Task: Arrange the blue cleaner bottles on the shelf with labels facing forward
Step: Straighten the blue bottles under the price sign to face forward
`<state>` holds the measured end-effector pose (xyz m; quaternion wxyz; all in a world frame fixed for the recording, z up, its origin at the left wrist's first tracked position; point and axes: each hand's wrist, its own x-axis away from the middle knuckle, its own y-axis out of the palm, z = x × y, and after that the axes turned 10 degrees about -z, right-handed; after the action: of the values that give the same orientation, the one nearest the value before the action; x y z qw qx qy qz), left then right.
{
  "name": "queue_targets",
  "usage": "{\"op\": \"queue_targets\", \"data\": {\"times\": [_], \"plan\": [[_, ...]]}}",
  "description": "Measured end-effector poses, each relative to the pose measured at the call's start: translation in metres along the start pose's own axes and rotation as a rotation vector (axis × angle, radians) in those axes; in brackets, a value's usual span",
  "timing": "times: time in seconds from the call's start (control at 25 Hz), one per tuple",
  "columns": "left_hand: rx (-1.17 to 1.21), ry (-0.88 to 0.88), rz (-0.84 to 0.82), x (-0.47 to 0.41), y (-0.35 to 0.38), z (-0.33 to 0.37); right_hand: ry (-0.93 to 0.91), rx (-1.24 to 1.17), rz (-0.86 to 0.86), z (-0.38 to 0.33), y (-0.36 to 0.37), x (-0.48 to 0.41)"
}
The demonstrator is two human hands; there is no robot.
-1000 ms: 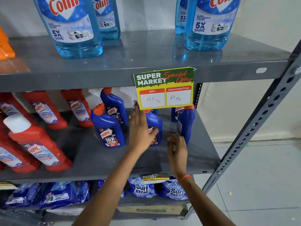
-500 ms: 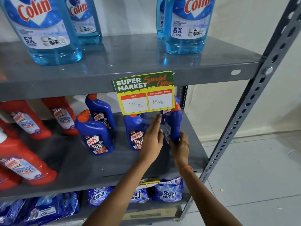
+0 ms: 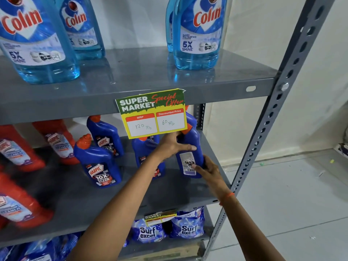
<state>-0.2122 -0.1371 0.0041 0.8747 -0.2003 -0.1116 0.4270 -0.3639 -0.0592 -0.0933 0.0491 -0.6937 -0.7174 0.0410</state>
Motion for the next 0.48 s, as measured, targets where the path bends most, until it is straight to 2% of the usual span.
{"op": "queue_targets", "data": {"times": [0.12, 0.28, 0.4, 0.48], "plan": [[-0.179, -0.009, 0.263, 0.0, 0.017, 0.001, 0.0, 0.084, 0.088, 0.003, 0.005, -0.005], [-0.183, -0.144, 0.563, -0.002, 0.033, 0.013, -0.036, 0.29, 0.322, 0.009, 0.044, 0.01], [-0.152, -0.193, 0.638, -0.004, 0.035, 0.022, -0.142, 0.512, 0.364, 0.006, 0.057, 0.017], [-0.094, -0.209, 0.65, -0.003, 0.035, 0.024, -0.124, 0.603, 0.375, 0.007, 0.055, 0.011]]}}
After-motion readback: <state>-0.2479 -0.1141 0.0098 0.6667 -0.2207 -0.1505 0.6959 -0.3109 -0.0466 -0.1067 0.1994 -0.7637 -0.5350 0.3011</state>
